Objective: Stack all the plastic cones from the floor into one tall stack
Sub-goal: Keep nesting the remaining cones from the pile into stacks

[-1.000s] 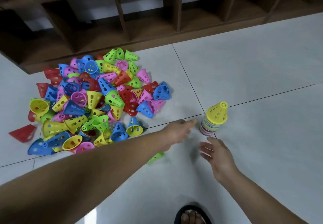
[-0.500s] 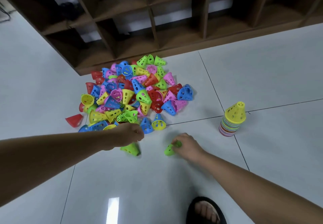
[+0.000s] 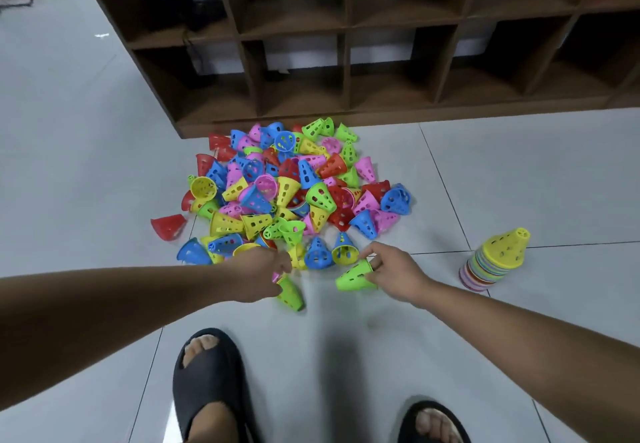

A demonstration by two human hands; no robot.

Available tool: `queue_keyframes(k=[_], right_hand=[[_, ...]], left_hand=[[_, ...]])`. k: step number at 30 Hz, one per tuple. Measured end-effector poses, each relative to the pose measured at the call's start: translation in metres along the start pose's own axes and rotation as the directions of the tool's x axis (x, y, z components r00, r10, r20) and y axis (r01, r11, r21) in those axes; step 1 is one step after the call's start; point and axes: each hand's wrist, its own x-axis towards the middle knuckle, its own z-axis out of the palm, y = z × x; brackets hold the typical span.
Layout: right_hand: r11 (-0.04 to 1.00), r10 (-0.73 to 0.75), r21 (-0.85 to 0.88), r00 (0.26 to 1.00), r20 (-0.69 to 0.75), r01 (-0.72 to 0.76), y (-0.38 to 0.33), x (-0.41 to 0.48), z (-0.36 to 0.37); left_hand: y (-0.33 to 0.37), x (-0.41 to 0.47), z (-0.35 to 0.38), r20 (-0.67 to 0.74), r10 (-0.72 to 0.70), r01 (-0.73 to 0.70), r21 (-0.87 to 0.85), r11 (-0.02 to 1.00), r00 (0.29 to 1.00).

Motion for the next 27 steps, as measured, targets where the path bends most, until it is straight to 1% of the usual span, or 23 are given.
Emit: queue_keyframes(k=[3, 9, 13, 16, 18, 20, 22, 24, 27], right_hand=[[1.0, 0.01, -0.027, 0.999, 0.045, -0.009, -0.024, -0.005, -0.014], [0.991, 0.099, -0.105, 0.989, 0.111, -0.087, -0.048, -0.044, -0.039], [0.975, 0.183, -0.152, 0.974, 0.132, -0.163, -0.04, -0.049, -0.043], [0.968, 0.233, -0.125, 0.962, 0.141, -0.216, -0.033, -0.03, -0.035], [0.968, 0.243, -0.106, 0.96, 0.142, -0.229, -0.031, -0.016, -0.027], [0.97, 0.244, -0.058, 0.956, 0.16, -0.238, -0.028, -0.001, -0.016], [0.969, 0.248, -0.035, 0.952, 0.179, -0.246, -0.025, 0.013, -0.006], [0.967, 0.253, -0.036, 0.947, 0.2, -0.251, -0.019, 0.026, 0.001], [0.959, 0.283, -0.058, 0.931, 0.23, -0.278, -0.011, 0.043, 0.008]], left_hand=[[-0.016, 0.0, 0.004, -0.012, 0.02, -0.02, -0.03, 0.999, 1.0], [-0.039, -0.003, 0.016, -0.074, 0.112, -0.115, -0.037, 0.993, 0.991], [-0.041, 0.011, 0.027, -0.103, 0.185, -0.18, 0.055, 0.982, 0.977], [-0.038, 0.021, 0.04, -0.108, 0.284, -0.264, 0.165, 0.95, 0.953], [-0.037, 0.029, 0.049, -0.099, 0.336, -0.315, 0.181, 0.932, 0.937], [-0.034, 0.034, 0.06, -0.053, 0.336, -0.322, 0.18, 0.93, 0.94], [-0.033, 0.038, 0.073, -0.014, 0.345, -0.333, 0.231, 0.914, 0.938], [-0.036, 0.045, 0.09, -0.01, 0.375, -0.353, 0.31, 0.882, 0.927], [-0.046, 0.055, 0.106, -0.023, 0.368, -0.331, 0.389, 0.86, 0.93]])
